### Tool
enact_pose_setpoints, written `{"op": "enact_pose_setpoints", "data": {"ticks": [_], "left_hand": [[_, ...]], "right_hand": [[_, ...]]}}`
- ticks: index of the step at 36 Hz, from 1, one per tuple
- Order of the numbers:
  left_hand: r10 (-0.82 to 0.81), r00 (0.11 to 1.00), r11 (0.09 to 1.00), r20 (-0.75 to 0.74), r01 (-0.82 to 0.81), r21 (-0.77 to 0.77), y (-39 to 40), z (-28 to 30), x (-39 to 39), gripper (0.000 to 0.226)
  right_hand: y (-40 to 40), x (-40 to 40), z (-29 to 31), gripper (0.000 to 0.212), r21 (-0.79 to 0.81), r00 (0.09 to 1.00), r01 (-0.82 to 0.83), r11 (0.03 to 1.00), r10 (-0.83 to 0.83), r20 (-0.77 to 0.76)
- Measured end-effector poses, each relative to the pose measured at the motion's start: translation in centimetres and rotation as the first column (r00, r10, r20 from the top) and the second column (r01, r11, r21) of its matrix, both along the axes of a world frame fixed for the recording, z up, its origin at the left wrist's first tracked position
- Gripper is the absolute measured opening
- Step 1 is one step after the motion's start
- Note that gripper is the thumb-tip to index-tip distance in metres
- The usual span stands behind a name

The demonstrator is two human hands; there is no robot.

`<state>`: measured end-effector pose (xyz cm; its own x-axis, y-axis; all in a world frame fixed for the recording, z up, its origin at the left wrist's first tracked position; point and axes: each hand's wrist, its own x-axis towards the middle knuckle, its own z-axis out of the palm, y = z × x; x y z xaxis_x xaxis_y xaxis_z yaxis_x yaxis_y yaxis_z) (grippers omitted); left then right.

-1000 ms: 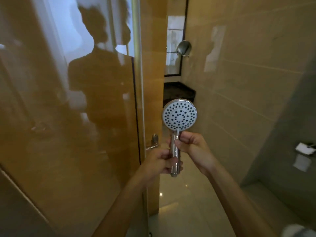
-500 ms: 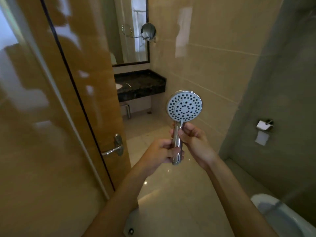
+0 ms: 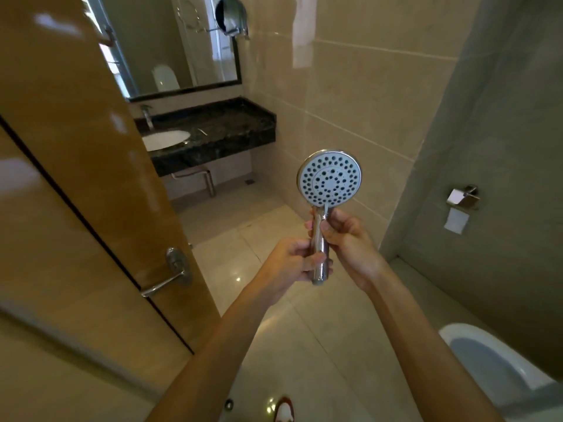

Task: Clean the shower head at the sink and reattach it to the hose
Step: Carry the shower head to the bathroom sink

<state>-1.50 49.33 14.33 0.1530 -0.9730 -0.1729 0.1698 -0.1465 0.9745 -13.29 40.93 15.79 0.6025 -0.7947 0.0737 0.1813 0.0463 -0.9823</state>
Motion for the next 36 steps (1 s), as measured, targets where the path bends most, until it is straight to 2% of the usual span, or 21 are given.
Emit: {"op": "enact_pose_setpoints", "data": {"ticks": [10,17,21,36], "left_hand": [[-0.047,0.998,0.999,-0.032,0.047,0.002,-8.9,-0.5,3.5,0.025],[-0.036,0.997,0.999,-0.065,0.038,0.022,-14.8,-1.2,7.4,0.015],[-0.045,0.997,0.998,-0.064,0.047,0.031,-17.6,-1.0,9.3,0.023],[0.022,0.997,0.996,-0.076,-0.015,0.085,-26.9,-1.1,14.3,0.021]], "right_hand": [[-8.1,3.1,-0.4,0.023,0.049,0.998,0.069,0.996,-0.069,-0.011],[-13.8,7.2,-0.2,0.023,0.031,0.994,0.066,0.997,-0.063,-0.093],[-16.7,8.9,0.1,0.025,0.042,0.991,0.063,0.997,-0.058,-0.117],[-26.8,14.4,-0.5,0.023,0.039,0.989,0.013,0.999,-0.007,-0.151]]}}
